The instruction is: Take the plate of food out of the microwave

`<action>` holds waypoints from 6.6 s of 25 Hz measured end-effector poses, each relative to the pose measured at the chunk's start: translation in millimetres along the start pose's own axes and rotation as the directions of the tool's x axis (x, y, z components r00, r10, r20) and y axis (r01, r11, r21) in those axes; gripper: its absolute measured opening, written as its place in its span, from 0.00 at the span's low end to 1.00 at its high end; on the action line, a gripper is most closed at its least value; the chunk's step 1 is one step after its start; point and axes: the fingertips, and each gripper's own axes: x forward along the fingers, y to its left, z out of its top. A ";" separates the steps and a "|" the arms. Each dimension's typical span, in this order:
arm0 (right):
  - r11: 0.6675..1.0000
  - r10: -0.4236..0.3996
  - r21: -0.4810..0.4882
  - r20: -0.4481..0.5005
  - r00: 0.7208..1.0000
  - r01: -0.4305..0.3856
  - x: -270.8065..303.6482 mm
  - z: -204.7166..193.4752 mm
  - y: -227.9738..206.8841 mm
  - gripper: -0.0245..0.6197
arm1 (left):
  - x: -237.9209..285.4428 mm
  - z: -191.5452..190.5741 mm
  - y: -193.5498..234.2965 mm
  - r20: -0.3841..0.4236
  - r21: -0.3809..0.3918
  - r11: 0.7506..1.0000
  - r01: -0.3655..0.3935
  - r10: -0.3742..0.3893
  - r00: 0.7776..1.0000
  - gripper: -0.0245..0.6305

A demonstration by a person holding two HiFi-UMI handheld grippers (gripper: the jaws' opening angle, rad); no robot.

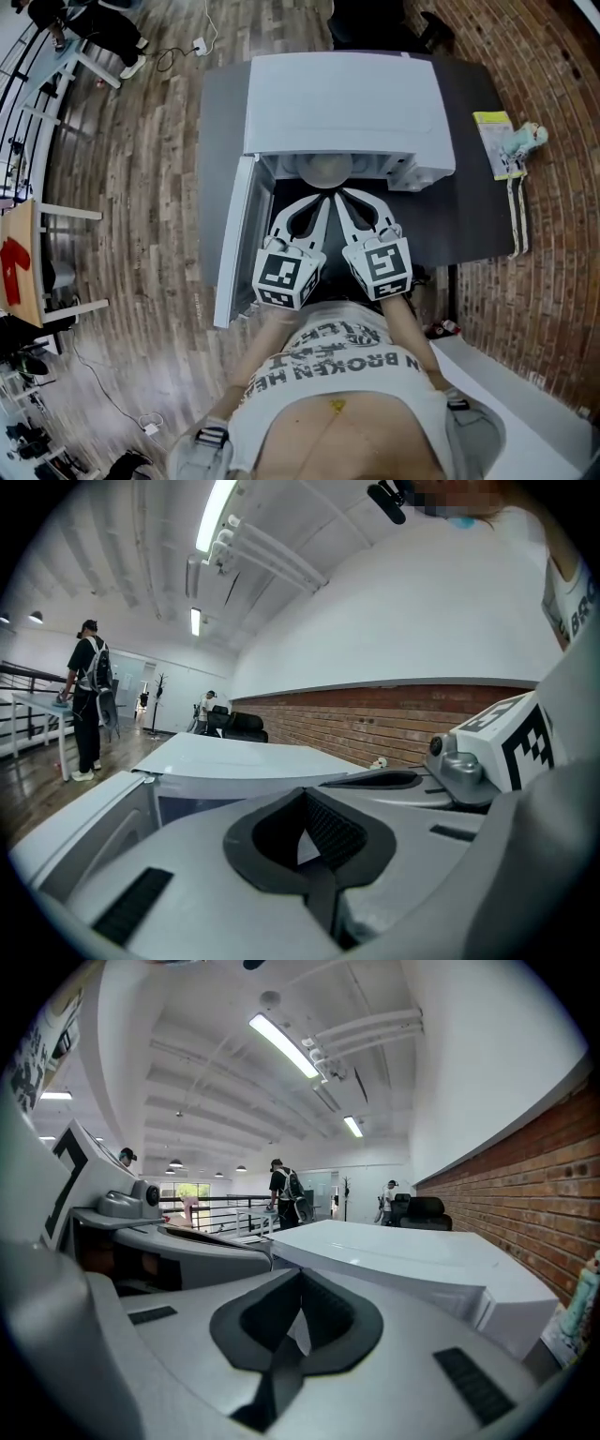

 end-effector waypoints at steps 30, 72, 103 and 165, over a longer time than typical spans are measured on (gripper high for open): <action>0.998 0.054 0.013 -0.013 0.998 -0.054 19.5 -15.2 -47.3 0.05 | 42.7 -1.3 14.0 -0.038 0.049 0.994 -0.102 0.104 0.994 0.05; 0.998 -0.001 0.066 -0.340 0.941 0.025 94.4 -138.8 -67.7 0.05 | 86.0 -112.4 89.0 -0.295 -0.060 0.995 -0.083 0.062 0.954 0.05; 0.993 -0.007 0.104 -0.433 0.901 0.057 94.0 -172.1 -88.3 0.05 | 112.4 -186.6 133.7 -0.142 -0.882 0.441 -0.169 0.093 0.985 0.20; 0.414 0.206 0.910 -0.114 0.972 0.019 110.3 -208.8 -89.3 0.12 | 91.4 -201.4 115.8 -0.167 -0.949 0.249 -0.193 0.121 0.979 0.07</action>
